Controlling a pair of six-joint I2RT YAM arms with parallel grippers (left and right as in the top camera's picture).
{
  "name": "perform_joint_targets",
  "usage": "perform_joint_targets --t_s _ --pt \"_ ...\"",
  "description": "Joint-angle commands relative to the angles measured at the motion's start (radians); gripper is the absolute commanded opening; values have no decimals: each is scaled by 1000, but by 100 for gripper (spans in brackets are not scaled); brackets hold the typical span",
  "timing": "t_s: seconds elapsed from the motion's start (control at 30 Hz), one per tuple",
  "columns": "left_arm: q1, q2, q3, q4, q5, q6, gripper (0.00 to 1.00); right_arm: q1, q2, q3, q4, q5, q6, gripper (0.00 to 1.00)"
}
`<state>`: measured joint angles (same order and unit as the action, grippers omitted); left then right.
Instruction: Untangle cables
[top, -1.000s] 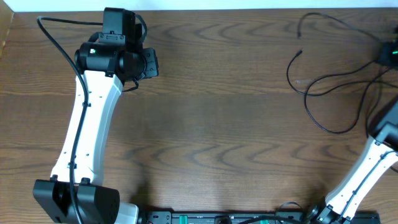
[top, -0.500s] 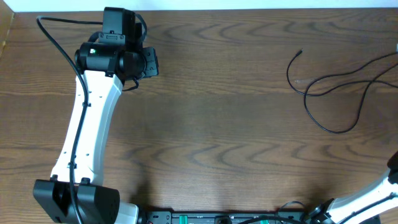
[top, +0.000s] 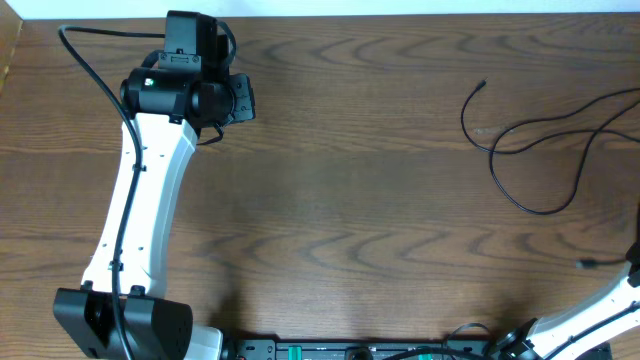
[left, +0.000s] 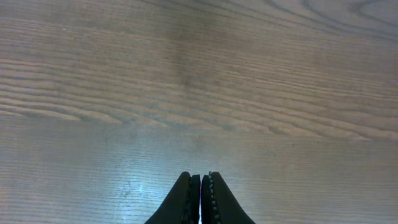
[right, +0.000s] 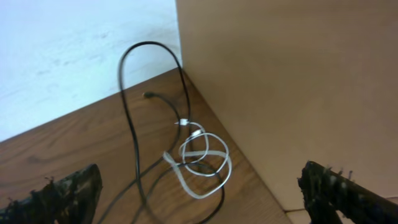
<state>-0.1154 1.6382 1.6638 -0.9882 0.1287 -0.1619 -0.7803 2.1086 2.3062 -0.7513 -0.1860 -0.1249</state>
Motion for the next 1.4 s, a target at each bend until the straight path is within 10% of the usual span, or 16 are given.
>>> perform_joint_targets --t_s 0.0,0.53,0.73,0.77,1.37 --pt "-4 6 -9 -1 2 -16 9 24 5 -4 -31 -71 -10 99" --pt "-4 6 -9 -3 2 -16 9 290 -60 -3 -310 -165 -56 99" --pt "-4 6 -9 -26 2 -16 56 410 -113 -3 -430 -169 -84 99" --pt "-4 6 -9 -27 2 -16 98 430 -120 -3 -449 -172 -99 99" --pt "-4 6 -9 -27 2 -16 98 739 -367 -3 -616 -180 -134 99"
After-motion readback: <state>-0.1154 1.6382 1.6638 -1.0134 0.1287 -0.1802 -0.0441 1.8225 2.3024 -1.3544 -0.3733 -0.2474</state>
